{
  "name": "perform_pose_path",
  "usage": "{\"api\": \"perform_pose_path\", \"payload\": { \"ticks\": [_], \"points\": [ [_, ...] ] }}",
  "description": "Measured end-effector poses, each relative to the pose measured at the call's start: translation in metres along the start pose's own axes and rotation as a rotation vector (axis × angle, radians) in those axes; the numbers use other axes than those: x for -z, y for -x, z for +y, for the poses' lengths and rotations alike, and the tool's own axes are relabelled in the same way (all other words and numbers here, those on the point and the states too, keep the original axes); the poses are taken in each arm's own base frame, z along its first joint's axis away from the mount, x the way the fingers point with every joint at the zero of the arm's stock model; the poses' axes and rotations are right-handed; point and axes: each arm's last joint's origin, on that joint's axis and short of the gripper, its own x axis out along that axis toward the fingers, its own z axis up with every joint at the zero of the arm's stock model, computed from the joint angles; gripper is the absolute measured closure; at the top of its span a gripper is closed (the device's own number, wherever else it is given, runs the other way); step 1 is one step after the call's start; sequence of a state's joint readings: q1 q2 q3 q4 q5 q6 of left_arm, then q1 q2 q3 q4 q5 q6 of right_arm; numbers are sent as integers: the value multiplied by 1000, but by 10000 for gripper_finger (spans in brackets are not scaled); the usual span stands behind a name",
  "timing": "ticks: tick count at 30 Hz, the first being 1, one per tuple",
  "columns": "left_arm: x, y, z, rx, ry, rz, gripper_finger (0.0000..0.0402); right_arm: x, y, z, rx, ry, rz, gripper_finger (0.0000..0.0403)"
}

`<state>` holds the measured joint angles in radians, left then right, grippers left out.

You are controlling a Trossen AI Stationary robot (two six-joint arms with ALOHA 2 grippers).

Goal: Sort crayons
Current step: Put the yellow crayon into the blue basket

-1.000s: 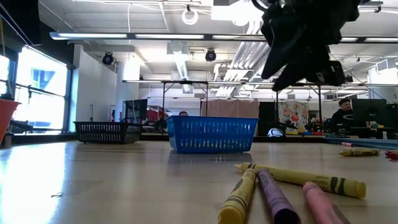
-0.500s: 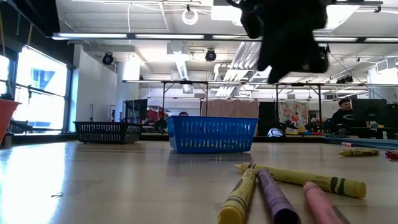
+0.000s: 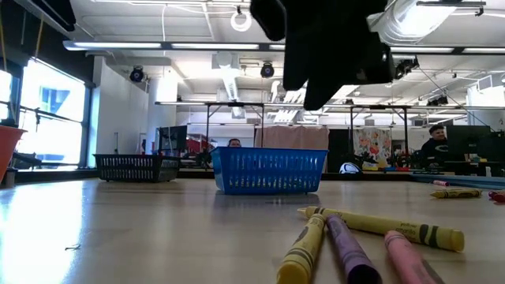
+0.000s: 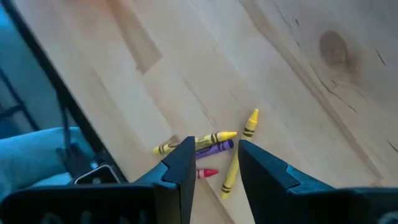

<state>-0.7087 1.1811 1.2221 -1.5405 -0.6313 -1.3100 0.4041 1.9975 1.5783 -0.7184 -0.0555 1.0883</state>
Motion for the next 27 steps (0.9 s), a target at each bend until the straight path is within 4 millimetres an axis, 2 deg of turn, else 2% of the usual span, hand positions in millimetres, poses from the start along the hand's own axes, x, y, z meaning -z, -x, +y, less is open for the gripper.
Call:
{"api": "perform_pose_path", "payload": {
  "ticks": [5, 9, 16, 20, 27],
  "points": [
    [0, 1, 1, 2, -48, -10, 273, -2, -12, 13, 52, -22, 27, 295],
    [0, 1, 1, 2, -89, -11, 273, 4, -21, 17, 79, -44, 56, 295],
    [0, 1, 1, 4, -108, -11, 273, 23, -34, 12, 188, -90, 134, 295],
    [1, 1, 0, 7, -114, -12, 273, 26, -38, 13, 188, -94, 136, 295],
    [0, 1, 0, 7, -113, -13, 273, 28, -58, 8, 218, -98, 185, 295]
  ]
}}
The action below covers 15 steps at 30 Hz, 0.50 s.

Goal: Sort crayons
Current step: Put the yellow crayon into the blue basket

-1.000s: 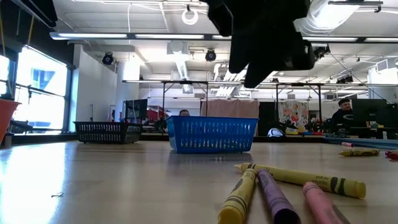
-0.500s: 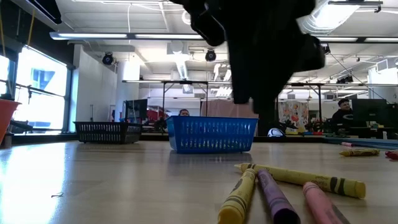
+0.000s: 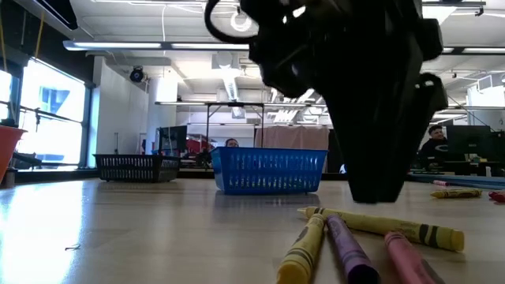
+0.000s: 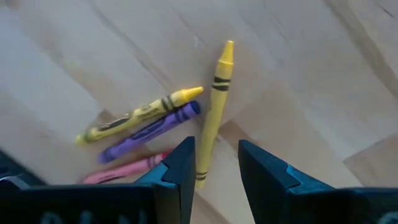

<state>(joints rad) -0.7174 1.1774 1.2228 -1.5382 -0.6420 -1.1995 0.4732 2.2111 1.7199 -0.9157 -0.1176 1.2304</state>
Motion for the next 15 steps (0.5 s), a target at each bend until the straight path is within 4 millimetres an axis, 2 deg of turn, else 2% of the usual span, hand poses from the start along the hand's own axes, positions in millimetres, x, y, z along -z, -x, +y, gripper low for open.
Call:
{"api": "perform_pose_path", "payload": {
  "ticks": [4, 9, 11, 15],
  "points": [
    [0, 0, 0, -2, 0, -2, 273, 0, -10, -1, 24, -3, 15, 295],
    [0, 0, 0, -6, -7, -10, 273, 0, -11, -3, 52, -7, 0, 301],
    [-1, 0, 0, -9, -8, -19, 273, 0, -11, -4, 66, -14, 3, 320],
    [-1, 0, 1, -12, -8, -27, 273, -1, -10, -6, 69, -14, 28, 387]
  ]
}}
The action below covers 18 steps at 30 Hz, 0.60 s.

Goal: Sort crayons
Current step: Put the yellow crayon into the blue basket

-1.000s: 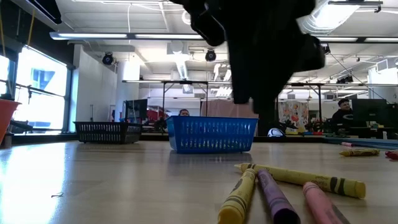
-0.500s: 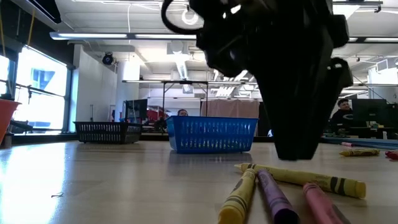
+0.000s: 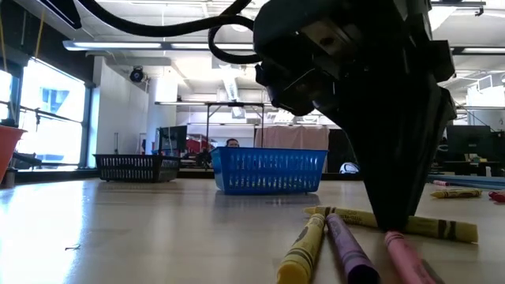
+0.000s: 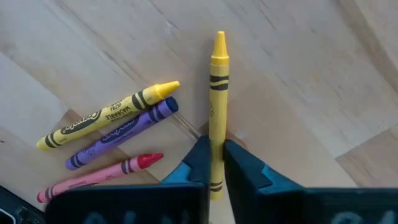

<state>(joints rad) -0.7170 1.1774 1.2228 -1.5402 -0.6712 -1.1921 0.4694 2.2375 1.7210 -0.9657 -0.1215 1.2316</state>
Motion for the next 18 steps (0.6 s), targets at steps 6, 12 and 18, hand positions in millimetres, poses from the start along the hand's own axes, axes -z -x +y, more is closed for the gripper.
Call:
{"api": "perform_pose_path", "payload": {
  "ticks": [6, 12, 18],
  "points": [
    [-1, 0, 0, -8, 3, -20, 273, -6, 1, -2, -8, -15, 17, 384],
    [-1, 0, 0, -14, 24, -39, 273, -14, 21, -7, -27, 11, -42, 392],
    [-1, 0, 0, -12, 40, -42, 273, -25, 63, -17, -71, 28, -177, 394]
  ]
}}
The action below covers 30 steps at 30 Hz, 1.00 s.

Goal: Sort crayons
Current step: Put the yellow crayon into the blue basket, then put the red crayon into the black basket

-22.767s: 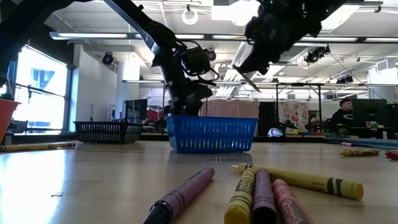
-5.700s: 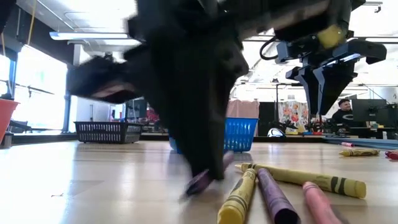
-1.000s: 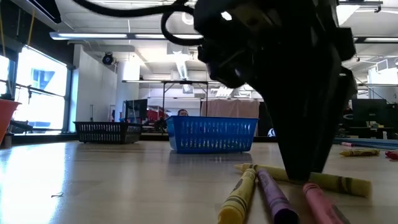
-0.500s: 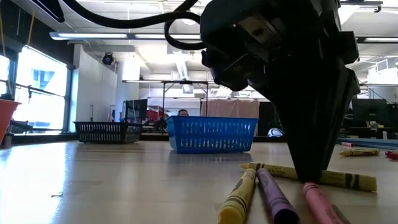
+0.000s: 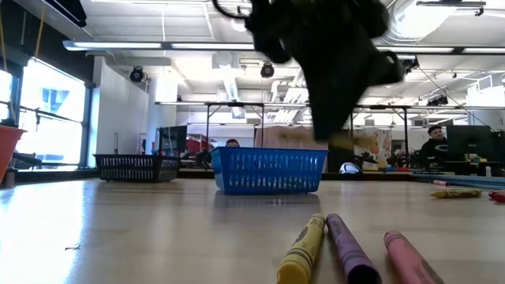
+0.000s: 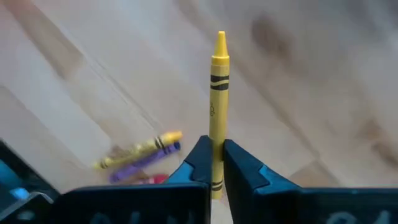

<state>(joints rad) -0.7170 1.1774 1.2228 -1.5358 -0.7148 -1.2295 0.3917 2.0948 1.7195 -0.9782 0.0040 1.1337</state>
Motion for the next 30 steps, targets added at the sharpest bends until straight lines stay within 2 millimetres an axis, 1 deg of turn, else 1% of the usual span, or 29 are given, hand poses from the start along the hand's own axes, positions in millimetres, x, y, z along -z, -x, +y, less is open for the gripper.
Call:
{"api": "perform_pose_path", "payload": {
  "ticks": [3, 6, 9, 12, 16, 21, 26, 30],
  "points": [
    [-1, 0, -1, 4, 8, -10, 273, -14, 20, -8, 8, 12, -119, 394],
    [-2, 0, -1, 5, 15, -28, 273, -34, 31, -20, 61, 23, -247, 391],
    [-2, 0, -1, 1, 16, -34, 273, -56, 34, -33, 129, 61, -326, 390],
    [-2, 0, -1, 2, 17, -34, 273, -76, 32, -46, 165, 123, -334, 389],
    [-2, 0, -1, 3, 42, -34, 273, -96, 30, -62, 204, 170, -326, 389],
    [-2, 0, -1, 3, 43, -33, 273, -107, 29, -72, 204, 175, -298, 381],
    [-2, 0, -1, 4, 42, -33, 273, -106, 29, -71, 175, 165, -272, 334],
    [-2, 0, -1, 3, 41, -33, 273, -99, 28, -66, 161, 116, -254, 303]
  ]
}}
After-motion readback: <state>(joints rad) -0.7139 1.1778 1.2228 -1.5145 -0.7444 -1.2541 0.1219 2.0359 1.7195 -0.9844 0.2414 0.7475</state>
